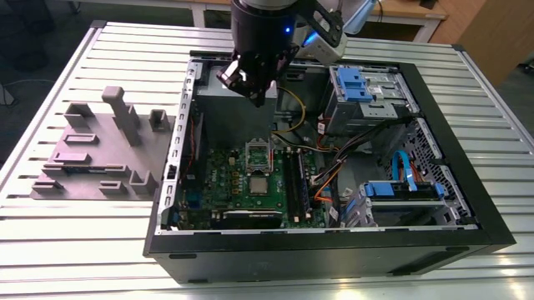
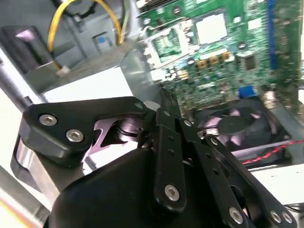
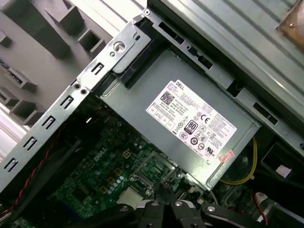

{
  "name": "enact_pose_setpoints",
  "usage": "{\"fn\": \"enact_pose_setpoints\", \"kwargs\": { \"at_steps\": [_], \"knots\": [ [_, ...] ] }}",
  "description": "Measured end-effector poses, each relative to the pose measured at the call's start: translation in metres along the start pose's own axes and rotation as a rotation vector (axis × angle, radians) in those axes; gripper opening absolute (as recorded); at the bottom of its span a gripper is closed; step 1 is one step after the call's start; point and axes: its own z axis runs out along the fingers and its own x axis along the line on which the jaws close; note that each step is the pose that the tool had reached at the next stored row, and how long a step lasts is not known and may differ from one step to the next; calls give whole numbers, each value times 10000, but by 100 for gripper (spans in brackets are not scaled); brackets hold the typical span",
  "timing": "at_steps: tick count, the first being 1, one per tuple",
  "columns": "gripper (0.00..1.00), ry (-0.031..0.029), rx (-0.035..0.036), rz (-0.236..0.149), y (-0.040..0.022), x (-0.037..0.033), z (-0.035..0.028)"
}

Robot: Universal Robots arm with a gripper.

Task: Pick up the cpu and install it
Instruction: 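Close the cpu cover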

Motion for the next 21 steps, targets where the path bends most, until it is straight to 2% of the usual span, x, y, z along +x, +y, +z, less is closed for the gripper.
{"fn": "enact_pose_setpoints", "kwargs": {
  "at_steps": [1, 2, 5, 10, 12, 21],
  "knots": [
    [11, -110, -136, 0, -6, 5, 0],
    [11, -146, -179, 0, -21, 17, 4],
    [11, -148, -182, -1, -68, 56, 16],
    [11, -146, -183, -19, -131, 93, 92],
    [11, -145, -182, -28, -164, 61, 128],
    [11, -139, -189, -66, -384, -177, 291]
  ]
}}
